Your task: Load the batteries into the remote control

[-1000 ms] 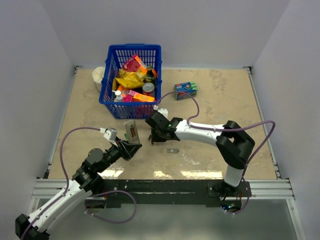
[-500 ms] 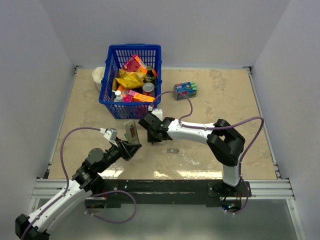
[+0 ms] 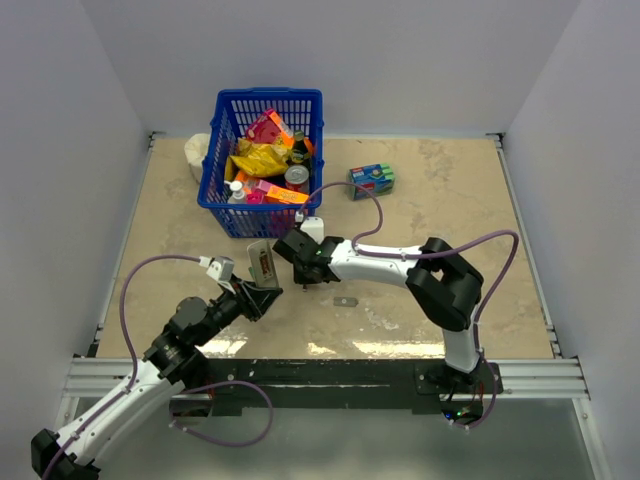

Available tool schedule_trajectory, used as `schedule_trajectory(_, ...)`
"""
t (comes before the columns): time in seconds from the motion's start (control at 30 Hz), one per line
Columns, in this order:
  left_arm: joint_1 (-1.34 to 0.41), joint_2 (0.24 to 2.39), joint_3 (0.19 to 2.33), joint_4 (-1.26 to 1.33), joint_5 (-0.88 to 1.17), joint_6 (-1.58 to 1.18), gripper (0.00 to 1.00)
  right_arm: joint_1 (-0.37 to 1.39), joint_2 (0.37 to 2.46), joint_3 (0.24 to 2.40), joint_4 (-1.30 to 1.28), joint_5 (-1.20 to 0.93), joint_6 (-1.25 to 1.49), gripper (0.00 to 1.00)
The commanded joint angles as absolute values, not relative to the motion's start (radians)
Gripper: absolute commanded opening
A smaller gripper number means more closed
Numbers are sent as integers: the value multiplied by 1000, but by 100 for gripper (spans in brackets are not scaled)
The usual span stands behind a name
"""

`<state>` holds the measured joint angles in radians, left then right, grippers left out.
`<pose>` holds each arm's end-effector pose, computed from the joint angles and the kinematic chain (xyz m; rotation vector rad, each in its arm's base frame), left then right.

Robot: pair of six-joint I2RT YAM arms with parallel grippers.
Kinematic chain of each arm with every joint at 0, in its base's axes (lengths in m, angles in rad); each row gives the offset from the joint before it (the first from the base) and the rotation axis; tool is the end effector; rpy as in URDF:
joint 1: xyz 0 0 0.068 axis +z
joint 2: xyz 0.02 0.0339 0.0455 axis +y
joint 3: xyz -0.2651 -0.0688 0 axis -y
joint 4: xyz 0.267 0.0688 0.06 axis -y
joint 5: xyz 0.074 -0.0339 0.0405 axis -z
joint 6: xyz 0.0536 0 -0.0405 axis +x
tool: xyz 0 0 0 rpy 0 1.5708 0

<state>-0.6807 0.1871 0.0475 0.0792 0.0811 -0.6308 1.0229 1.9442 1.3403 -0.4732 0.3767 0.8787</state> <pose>0.1212 -0.1037 0.1774 0.1099 1.7385 -1.0551 0.2404 0.3561 0.1490 -0.0614 2.5469 0.2401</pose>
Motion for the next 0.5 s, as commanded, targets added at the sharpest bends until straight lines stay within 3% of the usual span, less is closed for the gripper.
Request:
schedule_trajectory(0.0, -676, 178, 58, 103, 74, -603, 0, 1025, 1985, 1342, -480, 382, 908, 20)
schedule_trajectory(0.47, -676, 183, 66, 100, 72, -601, 0, 1029, 2010, 1281, -489, 413, 904, 16)
